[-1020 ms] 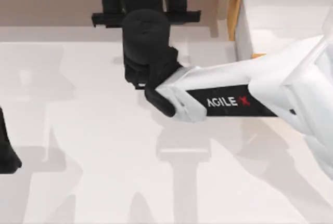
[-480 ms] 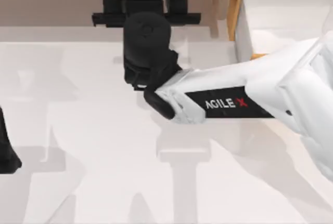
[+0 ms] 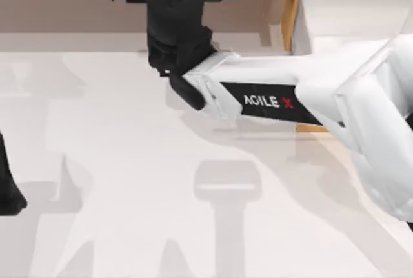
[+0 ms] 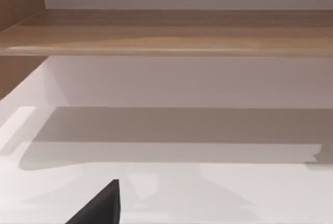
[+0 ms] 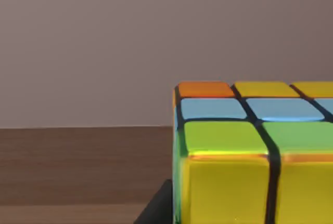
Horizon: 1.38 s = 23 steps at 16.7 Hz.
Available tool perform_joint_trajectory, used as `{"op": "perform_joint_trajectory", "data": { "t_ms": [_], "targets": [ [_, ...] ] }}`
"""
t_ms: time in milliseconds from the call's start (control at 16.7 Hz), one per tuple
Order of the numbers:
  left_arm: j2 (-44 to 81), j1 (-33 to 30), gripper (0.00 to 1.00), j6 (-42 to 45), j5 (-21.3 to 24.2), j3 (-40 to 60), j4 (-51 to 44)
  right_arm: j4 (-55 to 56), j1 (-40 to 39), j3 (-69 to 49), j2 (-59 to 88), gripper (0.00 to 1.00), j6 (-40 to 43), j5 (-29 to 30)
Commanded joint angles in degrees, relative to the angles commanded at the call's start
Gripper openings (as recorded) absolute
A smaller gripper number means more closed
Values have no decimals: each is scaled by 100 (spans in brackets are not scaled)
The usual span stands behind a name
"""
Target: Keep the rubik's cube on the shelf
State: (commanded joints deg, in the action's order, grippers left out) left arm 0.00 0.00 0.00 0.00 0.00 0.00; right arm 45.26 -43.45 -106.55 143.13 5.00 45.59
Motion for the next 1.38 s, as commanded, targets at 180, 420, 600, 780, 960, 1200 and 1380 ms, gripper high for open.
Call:
{"op": "perform_joint_trajectory", "data": {
  "t_ms": [180,420,600,780,960,1200,1380],
  "targets": [
    [0,0,100,0,0,0,0,-438,191,-795,418,0,-29,-194],
    [0,0,100,0,0,0,0,-818,357,-1466,797,0,-59,-360],
    [0,0,100,0,0,0,0,-844,369,-1512,824,0,-61,-371],
    [0,0,100,0,0,0,0,-844,369,-1512,824,8,-61,-371],
    [0,0,100,0,0,0,0,-844,369,-1512,824,30,-61,-371],
    [0,0,100,0,0,0,0,-844,369,-1512,824,60,-61,-371],
    [0,0,100,0,0,0,0,-844,369,-1512,824,83,-61,-371]
  ]
}}
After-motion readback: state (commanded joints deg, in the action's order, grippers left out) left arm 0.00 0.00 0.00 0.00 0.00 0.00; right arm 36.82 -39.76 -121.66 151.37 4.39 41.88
